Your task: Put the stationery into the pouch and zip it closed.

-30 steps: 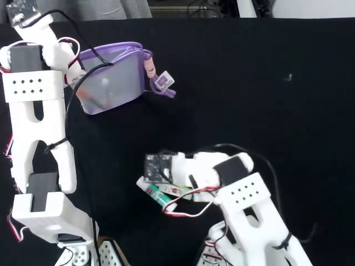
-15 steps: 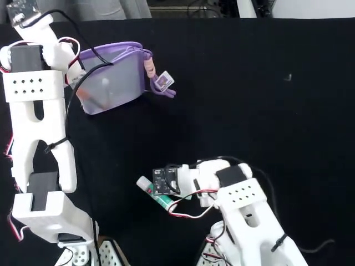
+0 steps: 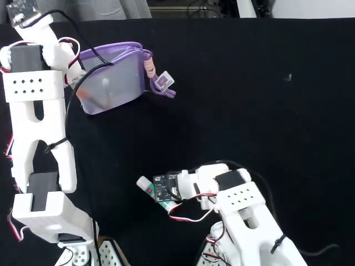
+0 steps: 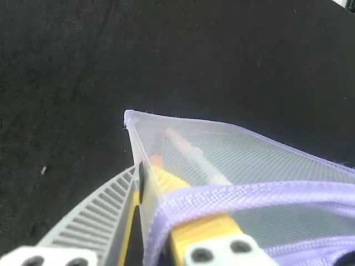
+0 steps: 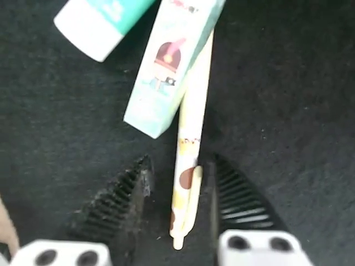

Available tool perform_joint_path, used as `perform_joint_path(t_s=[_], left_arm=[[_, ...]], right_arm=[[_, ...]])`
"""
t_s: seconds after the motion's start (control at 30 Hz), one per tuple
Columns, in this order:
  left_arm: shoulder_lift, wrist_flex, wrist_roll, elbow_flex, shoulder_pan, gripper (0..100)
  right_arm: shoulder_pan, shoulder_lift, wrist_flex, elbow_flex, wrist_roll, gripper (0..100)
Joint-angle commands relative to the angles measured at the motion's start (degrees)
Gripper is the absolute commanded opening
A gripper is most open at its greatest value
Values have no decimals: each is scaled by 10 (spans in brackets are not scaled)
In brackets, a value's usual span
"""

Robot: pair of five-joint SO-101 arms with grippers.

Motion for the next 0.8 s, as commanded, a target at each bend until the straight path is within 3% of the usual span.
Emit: perform_joint_path(t_s=[0.0,0.43,0.57,0.77], left_arm=[[11,-7,3,8,-2,30],[11,-11,3,22,-2,30],[11,-11,4,22,-2,30],[11,-11,4,22,-2,30]], right_arm=[[6,6,-8,11,9,121],[6,6,-8,23,20,116],[6,7,-8,24,20,10],[14,5,-8,16,18,11]])
